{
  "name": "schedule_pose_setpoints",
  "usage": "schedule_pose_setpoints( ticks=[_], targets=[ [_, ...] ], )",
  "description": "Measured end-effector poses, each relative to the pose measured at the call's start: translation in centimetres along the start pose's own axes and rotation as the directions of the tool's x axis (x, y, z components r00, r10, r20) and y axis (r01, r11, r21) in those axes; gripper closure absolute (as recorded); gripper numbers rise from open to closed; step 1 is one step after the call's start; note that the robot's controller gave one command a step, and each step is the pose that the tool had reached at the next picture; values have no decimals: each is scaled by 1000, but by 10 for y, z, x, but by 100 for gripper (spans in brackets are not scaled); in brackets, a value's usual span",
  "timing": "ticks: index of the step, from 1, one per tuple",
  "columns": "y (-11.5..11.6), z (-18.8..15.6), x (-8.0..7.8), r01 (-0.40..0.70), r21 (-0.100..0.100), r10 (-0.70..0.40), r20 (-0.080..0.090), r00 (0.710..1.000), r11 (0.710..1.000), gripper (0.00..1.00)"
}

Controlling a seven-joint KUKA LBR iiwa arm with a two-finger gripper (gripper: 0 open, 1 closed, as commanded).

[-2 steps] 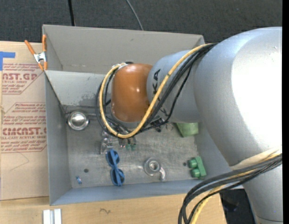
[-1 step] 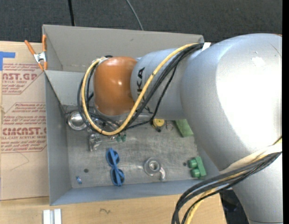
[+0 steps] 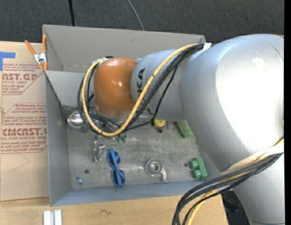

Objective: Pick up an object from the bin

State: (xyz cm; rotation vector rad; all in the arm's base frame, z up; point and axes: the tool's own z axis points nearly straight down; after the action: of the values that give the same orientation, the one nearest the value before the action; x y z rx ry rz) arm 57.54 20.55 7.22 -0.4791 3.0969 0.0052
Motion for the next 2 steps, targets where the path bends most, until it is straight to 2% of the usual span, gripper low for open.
schedule_pose_setpoints(
  ticks=[1,2],
  targets=[
    [-49,-4,44,92,2,-92,-5,996,996,0],
    [-79,-2,104,134,4,-134,6,991,991,0]
  ],
)
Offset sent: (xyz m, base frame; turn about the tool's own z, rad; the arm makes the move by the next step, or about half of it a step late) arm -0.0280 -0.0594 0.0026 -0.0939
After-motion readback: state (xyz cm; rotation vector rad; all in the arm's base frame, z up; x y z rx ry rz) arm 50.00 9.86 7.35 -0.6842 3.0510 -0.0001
